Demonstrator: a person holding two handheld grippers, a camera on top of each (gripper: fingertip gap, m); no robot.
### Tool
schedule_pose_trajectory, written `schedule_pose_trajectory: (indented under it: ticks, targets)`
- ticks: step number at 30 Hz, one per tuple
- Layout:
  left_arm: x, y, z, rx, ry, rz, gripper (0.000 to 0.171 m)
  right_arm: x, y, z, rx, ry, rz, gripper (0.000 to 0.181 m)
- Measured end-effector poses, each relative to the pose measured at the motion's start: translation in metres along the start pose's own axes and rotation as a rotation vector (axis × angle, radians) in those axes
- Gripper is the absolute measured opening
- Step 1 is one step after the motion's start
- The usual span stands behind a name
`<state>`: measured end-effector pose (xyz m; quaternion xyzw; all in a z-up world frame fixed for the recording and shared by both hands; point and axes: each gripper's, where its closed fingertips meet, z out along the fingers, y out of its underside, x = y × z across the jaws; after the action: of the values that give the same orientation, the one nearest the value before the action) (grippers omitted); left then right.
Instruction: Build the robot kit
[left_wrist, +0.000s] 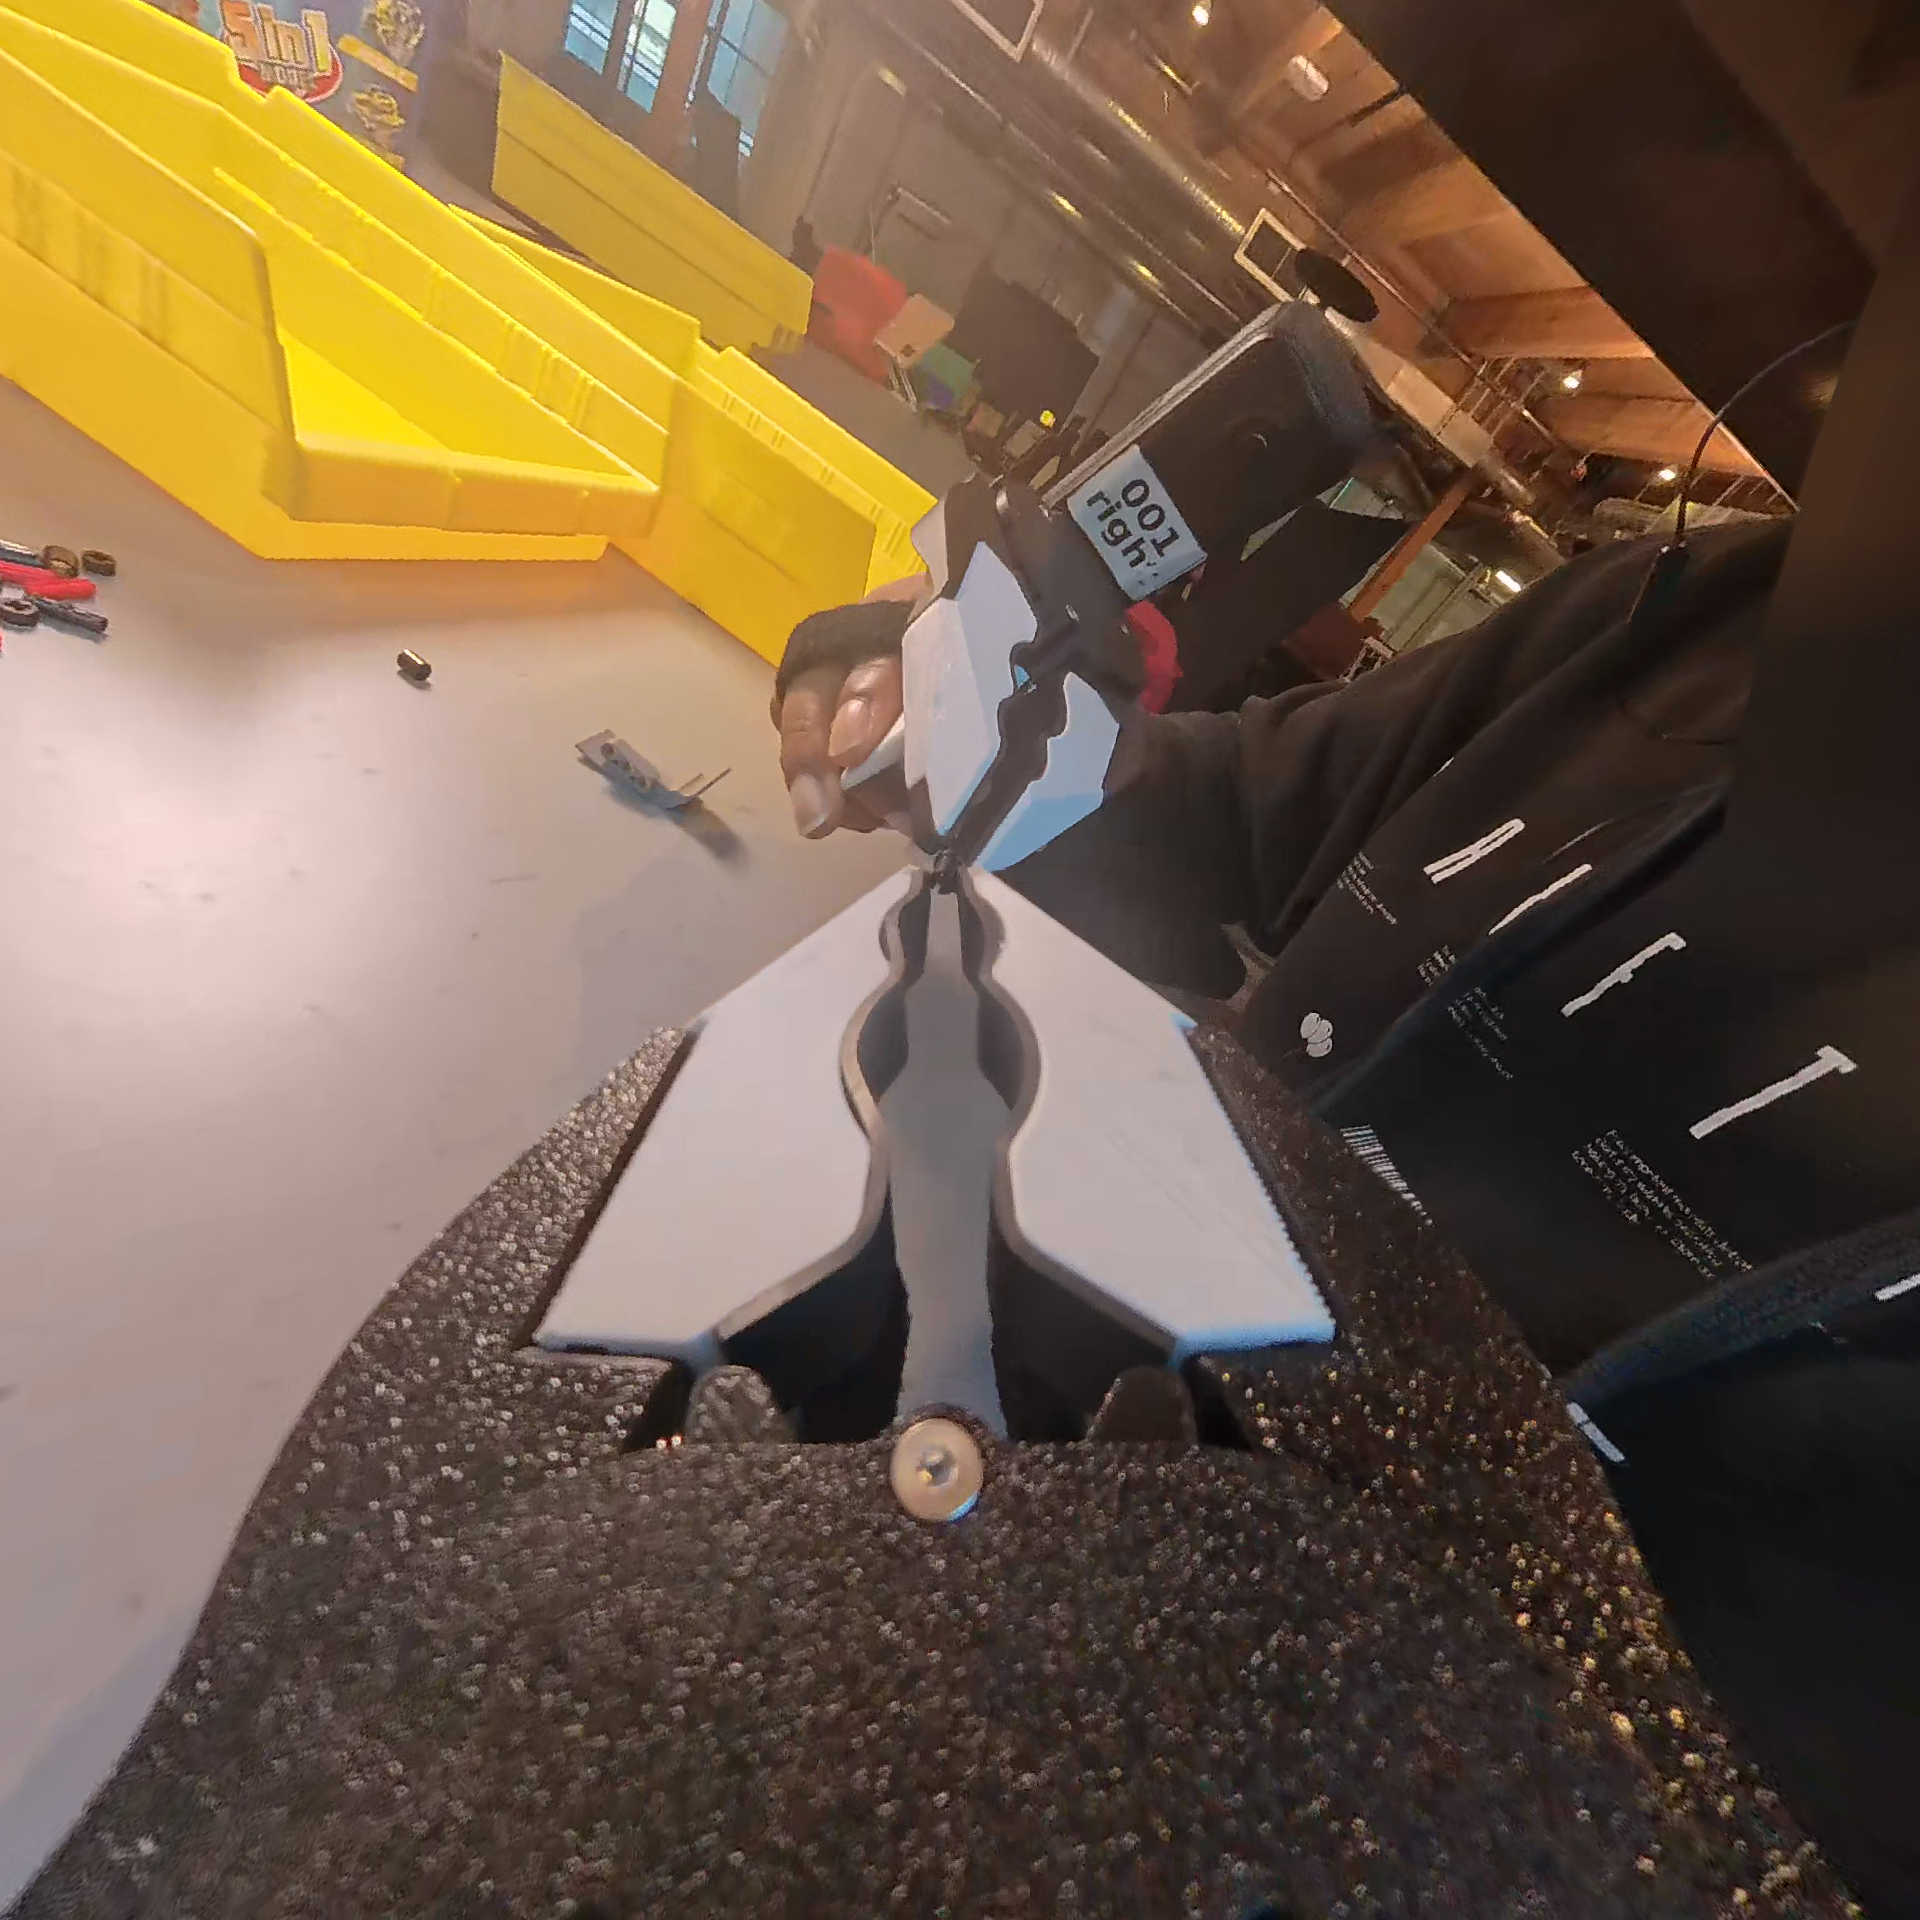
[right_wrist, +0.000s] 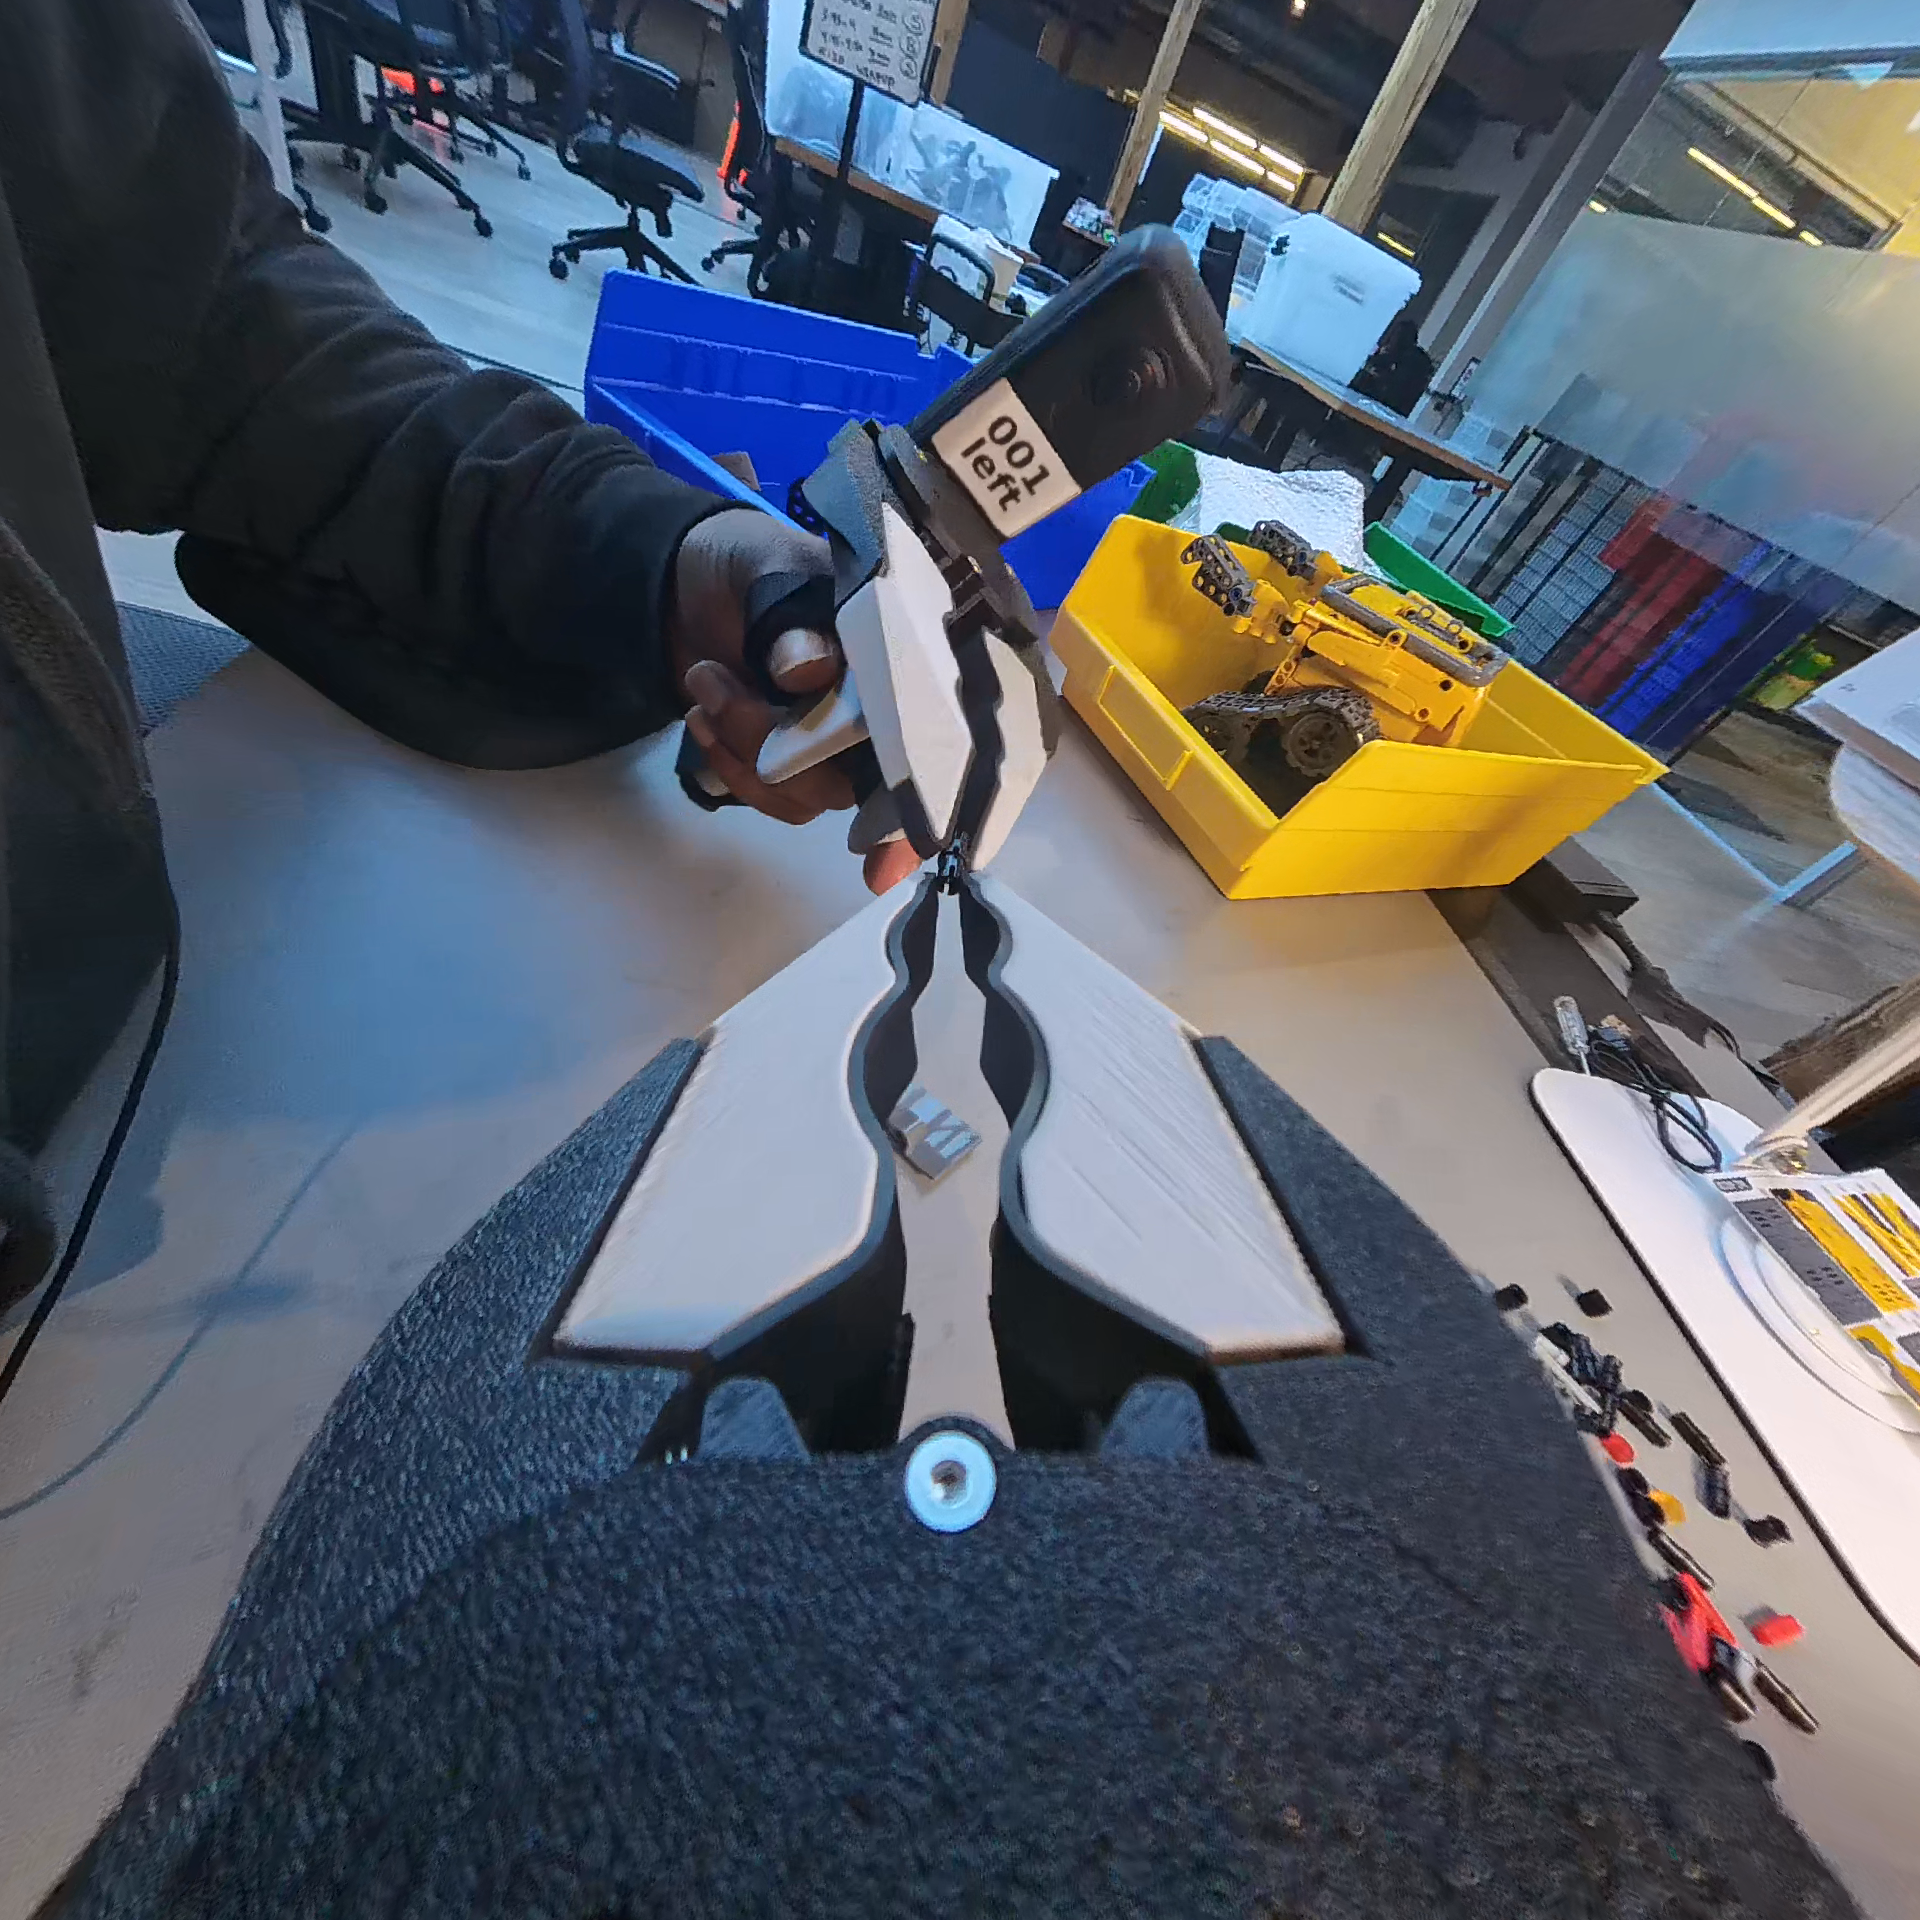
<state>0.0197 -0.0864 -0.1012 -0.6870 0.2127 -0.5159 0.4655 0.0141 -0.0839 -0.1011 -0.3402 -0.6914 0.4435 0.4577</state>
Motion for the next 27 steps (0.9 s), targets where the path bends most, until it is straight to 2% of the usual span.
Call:
schedule_pose_trajectory:
  ticks: [7,14,18,22,24,27]
  targets:
    - [0.0,0.004,0.0,-0.036,-0.014,0.037,0.004,-0.002,0.002,0.0,-0.008,-0.013,0.007,0.004]
    - [-0.009,0.003,-0.006,-0.06,-0.087,0.13,0.003,0.001,0.011,0.003,-0.045,0.0,0.06,0.009]
    - [-0.037,-0.004,-0.031,-0.075,-0.239,0.185,0.003,-0.005,0.042,0.007,-0.221,-0.055,0.168,0.025]
    - [-0.07,0.004,-0.056,-0.163,-0.408,0.228,0.003,-0.033,0.072,0.023,-0.432,-0.148,0.263,0.045]
    - [-0.072,0.01,-0.055,-0.188,-0.409,0.218,0.004,-0.04,0.077,0.037,-0.475,-0.137,0.269,0.044]
    - [-0.071,0.022,-0.048,-0.246,-0.402,0.233,0.003,-0.04,0.082,0.056,-0.521,-0.096,0.225,0.033]
